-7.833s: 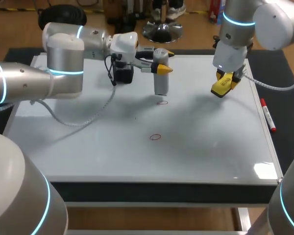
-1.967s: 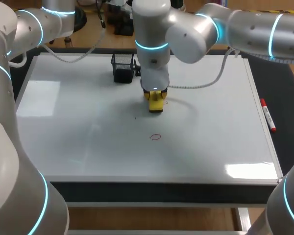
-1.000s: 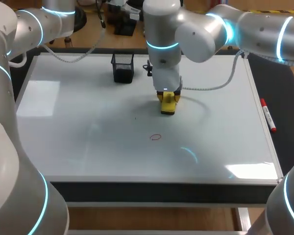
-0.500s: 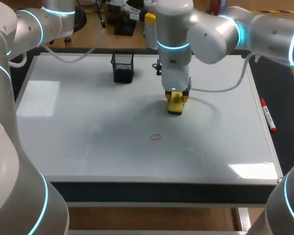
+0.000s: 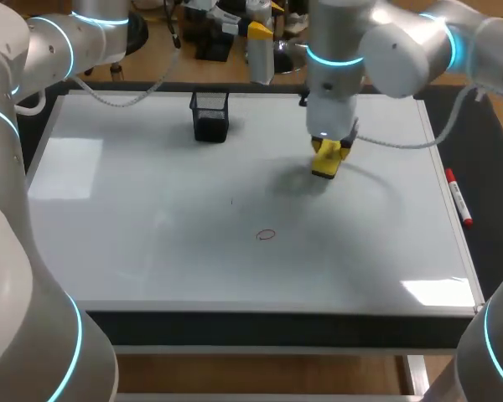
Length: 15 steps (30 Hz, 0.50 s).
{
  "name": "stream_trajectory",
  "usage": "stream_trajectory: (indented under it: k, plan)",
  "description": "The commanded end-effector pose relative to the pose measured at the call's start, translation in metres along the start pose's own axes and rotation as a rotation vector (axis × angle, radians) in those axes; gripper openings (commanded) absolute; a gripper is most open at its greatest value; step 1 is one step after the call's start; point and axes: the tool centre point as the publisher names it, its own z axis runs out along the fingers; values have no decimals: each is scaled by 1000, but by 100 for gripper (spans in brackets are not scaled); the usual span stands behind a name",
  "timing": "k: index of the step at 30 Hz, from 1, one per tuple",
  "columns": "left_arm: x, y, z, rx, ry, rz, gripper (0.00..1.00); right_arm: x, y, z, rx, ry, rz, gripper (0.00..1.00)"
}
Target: Pick up the inspection probe, press it on each red-marked spot on the whiteboard one by one, put down the probe, pick up the eraser, and wipe off all the red marks.
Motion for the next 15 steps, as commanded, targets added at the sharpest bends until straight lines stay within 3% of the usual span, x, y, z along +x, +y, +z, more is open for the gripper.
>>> stream_trajectory:
  k: [1, 15]
  plan:
    - [-7, 2, -2, 6, 167, -2, 0, 32, -5, -9, 9, -24, 29, 0]
    - [-7, 2, -2, 6, 167, -2, 0, 92, -25, -7, 9, -2, 185, 0]
